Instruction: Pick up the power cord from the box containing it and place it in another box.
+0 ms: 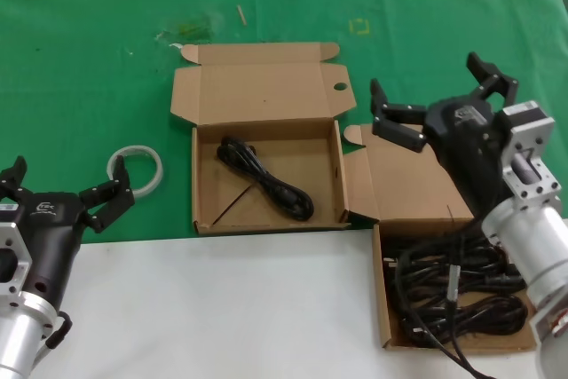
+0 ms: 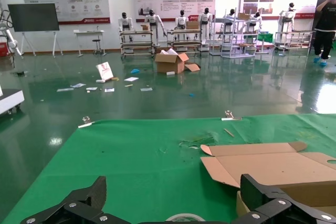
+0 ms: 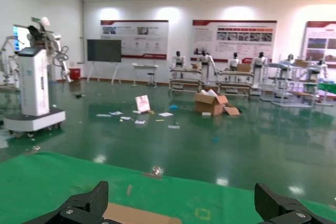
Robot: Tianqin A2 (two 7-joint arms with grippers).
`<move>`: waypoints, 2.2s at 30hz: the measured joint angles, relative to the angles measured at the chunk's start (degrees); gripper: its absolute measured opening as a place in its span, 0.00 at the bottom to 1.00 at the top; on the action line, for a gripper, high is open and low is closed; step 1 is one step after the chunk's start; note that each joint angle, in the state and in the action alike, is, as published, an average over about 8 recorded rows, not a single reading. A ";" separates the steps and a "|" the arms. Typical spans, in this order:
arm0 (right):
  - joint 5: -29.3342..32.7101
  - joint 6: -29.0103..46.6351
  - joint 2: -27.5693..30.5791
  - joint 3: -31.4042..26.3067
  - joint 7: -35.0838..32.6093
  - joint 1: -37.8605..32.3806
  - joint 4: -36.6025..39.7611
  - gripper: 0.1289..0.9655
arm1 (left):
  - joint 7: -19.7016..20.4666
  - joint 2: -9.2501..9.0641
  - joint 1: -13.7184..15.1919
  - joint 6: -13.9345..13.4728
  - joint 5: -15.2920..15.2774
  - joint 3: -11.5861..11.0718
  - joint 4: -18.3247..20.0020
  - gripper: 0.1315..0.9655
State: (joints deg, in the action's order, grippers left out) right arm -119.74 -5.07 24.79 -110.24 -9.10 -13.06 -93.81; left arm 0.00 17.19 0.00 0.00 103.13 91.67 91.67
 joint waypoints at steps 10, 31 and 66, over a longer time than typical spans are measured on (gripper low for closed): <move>5.78 1.77 -2.65 6.46 3.17 4.54 0.74 1.00 | 0.00 0.00 0.00 0.00 0.00 0.00 0.00 0.95; 15.12 4.61 -6.91 16.90 8.28 11.89 1.94 1.00 | 0.00 0.00 0.00 0.00 0.01 0.00 0.00 1.00; 15.15 4.63 -6.93 16.94 8.30 11.92 1.95 1.00 | 0.00 0.00 0.00 0.00 0.01 0.00 0.00 1.00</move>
State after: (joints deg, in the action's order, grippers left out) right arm -104.59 -0.44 17.86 -93.30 -0.79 -1.15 -91.86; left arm 0.00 17.19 0.00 0.00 103.13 91.67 91.67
